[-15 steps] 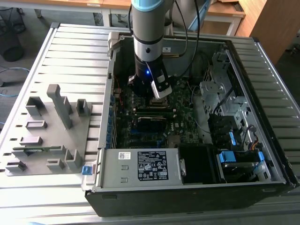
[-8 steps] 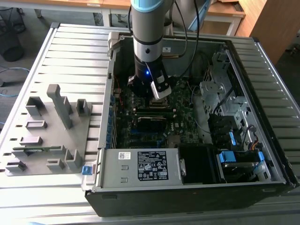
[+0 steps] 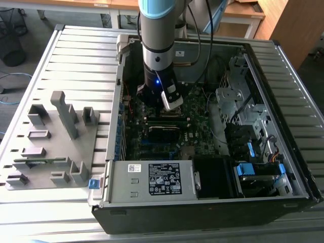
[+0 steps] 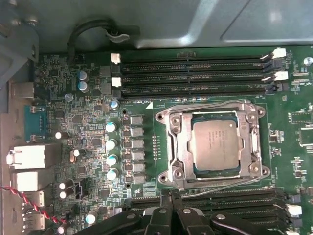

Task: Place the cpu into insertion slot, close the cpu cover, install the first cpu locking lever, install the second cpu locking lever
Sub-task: 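Install the second cpu locking lever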

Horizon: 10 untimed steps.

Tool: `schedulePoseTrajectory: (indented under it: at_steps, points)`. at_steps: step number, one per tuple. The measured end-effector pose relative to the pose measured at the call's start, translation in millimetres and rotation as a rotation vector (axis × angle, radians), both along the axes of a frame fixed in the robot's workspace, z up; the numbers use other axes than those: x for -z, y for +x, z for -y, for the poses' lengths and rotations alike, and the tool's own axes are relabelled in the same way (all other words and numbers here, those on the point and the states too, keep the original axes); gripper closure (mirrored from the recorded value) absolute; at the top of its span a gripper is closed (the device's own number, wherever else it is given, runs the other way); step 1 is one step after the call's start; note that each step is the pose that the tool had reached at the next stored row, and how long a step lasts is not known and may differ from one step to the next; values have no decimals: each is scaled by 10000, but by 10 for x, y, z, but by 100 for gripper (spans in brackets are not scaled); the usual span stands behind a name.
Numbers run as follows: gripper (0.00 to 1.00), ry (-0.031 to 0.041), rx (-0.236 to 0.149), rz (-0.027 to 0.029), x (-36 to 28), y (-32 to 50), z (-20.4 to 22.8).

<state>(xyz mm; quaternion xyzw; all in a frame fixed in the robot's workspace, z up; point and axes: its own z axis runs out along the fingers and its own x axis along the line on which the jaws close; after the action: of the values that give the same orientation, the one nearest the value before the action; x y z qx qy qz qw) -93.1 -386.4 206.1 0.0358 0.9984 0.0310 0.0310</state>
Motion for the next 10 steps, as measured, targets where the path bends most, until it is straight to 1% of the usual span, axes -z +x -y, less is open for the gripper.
schedulePoseTrajectory:
  at_steps: [2, 4, 7, 10]
  points:
    - [90, 16, 0, -1, 5, -3, -16]
    - [90, 49, 0, 2, 10, -5, -31]
    - [90, 76, -1, 2, 21, -9, -38]
    - [90, 84, 0, 2, 40, -21, -41]
